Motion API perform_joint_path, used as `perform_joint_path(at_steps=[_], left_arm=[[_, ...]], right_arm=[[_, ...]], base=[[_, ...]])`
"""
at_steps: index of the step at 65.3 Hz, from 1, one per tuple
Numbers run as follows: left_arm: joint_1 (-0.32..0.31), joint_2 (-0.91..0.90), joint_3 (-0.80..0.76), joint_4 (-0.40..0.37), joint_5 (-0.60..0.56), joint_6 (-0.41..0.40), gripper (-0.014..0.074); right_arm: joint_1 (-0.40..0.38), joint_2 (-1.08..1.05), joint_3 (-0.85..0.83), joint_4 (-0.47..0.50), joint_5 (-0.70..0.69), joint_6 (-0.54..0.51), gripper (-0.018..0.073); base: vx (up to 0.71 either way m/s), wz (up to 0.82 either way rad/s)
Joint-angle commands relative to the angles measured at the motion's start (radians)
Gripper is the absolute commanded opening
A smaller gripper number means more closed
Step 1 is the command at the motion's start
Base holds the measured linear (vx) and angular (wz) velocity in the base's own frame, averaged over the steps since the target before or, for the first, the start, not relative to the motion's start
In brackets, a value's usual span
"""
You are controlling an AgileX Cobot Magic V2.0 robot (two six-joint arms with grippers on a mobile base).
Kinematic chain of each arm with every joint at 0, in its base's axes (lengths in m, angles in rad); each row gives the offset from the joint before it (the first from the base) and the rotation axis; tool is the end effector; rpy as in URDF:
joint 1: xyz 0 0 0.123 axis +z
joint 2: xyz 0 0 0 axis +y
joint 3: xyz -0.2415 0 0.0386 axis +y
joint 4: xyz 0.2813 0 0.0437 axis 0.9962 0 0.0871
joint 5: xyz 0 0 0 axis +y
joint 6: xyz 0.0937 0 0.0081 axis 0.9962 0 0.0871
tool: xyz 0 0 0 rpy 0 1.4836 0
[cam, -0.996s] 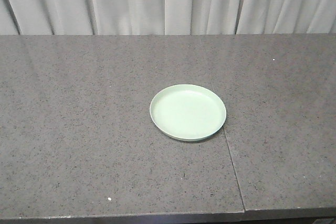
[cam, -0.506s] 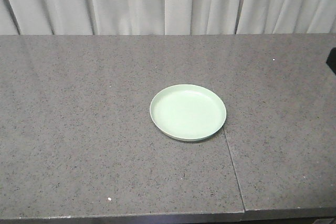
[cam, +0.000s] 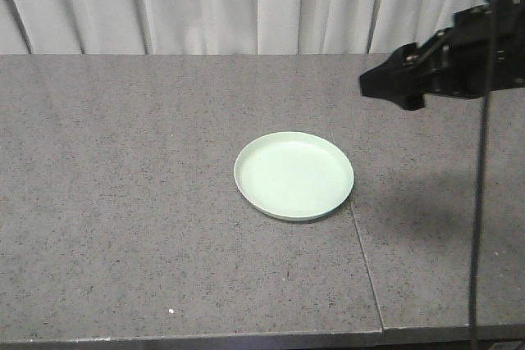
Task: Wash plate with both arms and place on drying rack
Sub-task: 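Move the right gripper down to the rim of the pale green plate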
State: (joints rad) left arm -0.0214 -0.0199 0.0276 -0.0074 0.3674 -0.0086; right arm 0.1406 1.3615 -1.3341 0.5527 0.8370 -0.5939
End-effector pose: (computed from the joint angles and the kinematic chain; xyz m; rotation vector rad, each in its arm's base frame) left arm 0.1295 -0.0030 0.1715 0.0073 1.8588 -0.0281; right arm 0.3279 0.0835 0.3476 -0.5874 2.1568 0.4195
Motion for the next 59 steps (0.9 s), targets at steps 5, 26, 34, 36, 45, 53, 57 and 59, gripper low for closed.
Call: perform_joint_path(at_steps=[5,26,34,36,45,53,57,59], left_arm=[[-0.007,-0.006,-0.033,-0.009,-0.070,-0.004,-0.0006],[-0.007,-0.006,-0.033,-0.009,-0.070,-0.004,-0.0006],[-0.007,-0.006,-0.033,-0.009,-0.070,-0.004,-0.0006],[-0.007,-0.006,-0.033,-0.009,-0.070,-0.004,-0.0006],[-0.007,-0.006,-0.033,-0.009,-0.070,-0.004,-0.0006],[-0.007,-0.006,-0.033,-0.009,-0.070,-0.004,-0.0006],[-0.007,-0.006,-0.033,-0.009,-0.070,-0.004,-0.0006],[-0.007,-0.006,-0.033,-0.009,-0.070,-0.004,-0.0006]], right_arm=[[0.088,0.155,-0.128,-0.145,-0.023,0.112,0.0571],[0.097,0.412,-0.266,-0.404,0.044,0.334,0.0571],[0.097,0.478,-0.314,-0.406,0.074,0.339,0.0571],[0.097,0.493,-0.327,-0.409,0.080,0.342,0.0571],[0.097,0.558,-0.382,-0.415,0.110,0.350,0.0571],[0.097,0.606,-0.414,-0.428,0.124,0.362,0.0571],[0.097,0.628,-0.418,-0.443,0.130,0.366,0.0571],[0.097,0.635,-0.418,-0.447,0.130,0.366,0.0571]], base=[[0.00,0.00],[0.00,0.00],[0.00,0.00],[0.00,0.00],[0.00,0.00],[0.00,0.00],[0.00,0.00],[0.00,0.00]])
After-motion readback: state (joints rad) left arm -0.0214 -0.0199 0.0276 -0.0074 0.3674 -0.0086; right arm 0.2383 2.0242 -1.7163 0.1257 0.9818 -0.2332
